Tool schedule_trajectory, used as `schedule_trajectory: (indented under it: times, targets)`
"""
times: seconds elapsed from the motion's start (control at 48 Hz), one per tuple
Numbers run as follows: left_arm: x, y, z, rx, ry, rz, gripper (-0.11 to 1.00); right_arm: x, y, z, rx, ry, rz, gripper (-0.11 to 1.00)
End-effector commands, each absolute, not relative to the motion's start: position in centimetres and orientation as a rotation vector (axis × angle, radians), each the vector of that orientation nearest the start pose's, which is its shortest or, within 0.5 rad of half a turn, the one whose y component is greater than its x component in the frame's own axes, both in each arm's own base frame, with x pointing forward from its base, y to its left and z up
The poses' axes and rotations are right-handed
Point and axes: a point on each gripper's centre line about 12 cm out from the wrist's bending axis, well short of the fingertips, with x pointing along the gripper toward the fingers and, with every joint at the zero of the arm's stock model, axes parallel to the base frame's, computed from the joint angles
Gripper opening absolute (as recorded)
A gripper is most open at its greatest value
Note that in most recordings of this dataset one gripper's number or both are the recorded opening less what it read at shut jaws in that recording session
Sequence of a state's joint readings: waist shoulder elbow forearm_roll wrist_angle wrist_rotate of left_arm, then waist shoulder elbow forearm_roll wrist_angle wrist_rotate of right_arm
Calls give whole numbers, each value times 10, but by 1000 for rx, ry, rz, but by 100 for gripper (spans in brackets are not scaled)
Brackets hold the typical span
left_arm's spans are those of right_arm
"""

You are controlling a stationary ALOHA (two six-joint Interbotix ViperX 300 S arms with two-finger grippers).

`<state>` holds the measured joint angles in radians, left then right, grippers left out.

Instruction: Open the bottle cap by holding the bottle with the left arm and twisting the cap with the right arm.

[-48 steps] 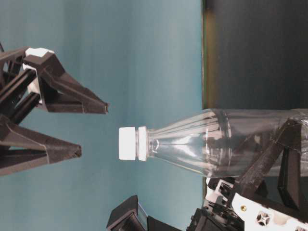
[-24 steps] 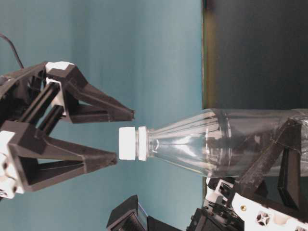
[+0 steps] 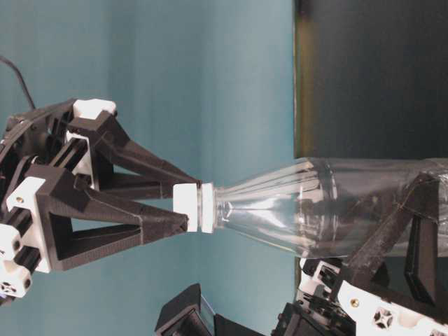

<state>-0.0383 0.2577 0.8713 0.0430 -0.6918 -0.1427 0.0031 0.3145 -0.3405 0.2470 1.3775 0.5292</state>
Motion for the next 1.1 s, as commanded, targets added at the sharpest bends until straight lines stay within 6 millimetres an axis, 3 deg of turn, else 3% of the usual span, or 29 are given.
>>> schedule_trajectory:
  times: [0.0,0.208,0.521,0.917,1.084]
  targets:
    - [366,-18,74,-112,469,-41,82,474,46,296,574,1379,-112,38]
    - [367,-19,74,-112,467,-41,82,478,45,300,453,1375,-15,38]
    - [366,-19,73,-114,470,-41,82,482,42,305,103,1353,268,38]
    - [366,-19,72,-114,474,-41,82,481,55,305,-349,1244,633,38]
    - [365,-19,72,-114,475,-41,82,481,56,306,-444,1210,699,38]
